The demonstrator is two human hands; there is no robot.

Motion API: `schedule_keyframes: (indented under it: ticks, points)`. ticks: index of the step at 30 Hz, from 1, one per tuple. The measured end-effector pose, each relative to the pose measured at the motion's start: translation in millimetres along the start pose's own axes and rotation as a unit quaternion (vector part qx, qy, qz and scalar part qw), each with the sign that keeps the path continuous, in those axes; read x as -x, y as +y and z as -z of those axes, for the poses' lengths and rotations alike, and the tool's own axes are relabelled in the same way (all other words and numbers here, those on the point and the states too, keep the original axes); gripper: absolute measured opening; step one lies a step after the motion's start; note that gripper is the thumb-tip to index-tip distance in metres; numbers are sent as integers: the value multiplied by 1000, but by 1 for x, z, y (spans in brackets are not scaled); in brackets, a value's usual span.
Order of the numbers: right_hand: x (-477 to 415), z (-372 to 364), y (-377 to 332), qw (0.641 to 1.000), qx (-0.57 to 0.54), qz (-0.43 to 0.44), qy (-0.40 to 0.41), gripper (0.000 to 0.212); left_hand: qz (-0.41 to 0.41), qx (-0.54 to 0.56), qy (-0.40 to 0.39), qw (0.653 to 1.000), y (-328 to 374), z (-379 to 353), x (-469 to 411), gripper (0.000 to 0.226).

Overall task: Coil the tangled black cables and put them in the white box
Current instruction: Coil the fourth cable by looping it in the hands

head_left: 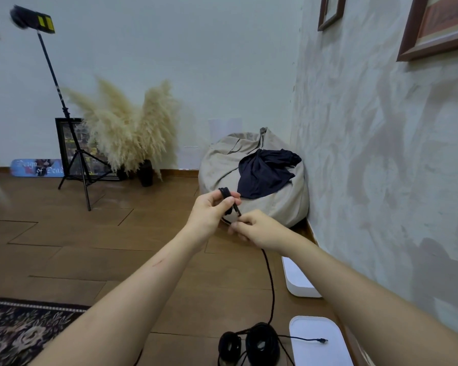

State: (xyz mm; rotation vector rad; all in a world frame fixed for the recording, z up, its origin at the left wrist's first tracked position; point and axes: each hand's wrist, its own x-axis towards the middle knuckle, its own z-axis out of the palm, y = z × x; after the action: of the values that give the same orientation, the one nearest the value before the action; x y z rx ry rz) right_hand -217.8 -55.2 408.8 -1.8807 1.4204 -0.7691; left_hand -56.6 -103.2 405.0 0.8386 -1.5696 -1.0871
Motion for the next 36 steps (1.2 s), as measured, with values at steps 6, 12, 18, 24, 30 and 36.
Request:
schedule_keyframes:
  ticks: [6,12,18,24,30,36]
  points:
    - [4,20,-2,998,27,52,10,22,7,-126,-47,991,-17,11,4,15]
    - [10,36,1,992,53,97,57,20,60,-58,-199,976,-7,-9,14,21]
    - [9,40,12,989,56,112,78,18,114,23,-228,967,-11,-8,12,21]
    - [9,40,13,989,66,114,70,21,151,58,-247,955,-9,-9,11,31]
    - [6,44,20,990,68,98,80,19,155,69,-252,953,-8,-12,12,34]
    - [8,44,19,989,78,100,82,20,92,-97,-244,960,-11,-13,16,28]
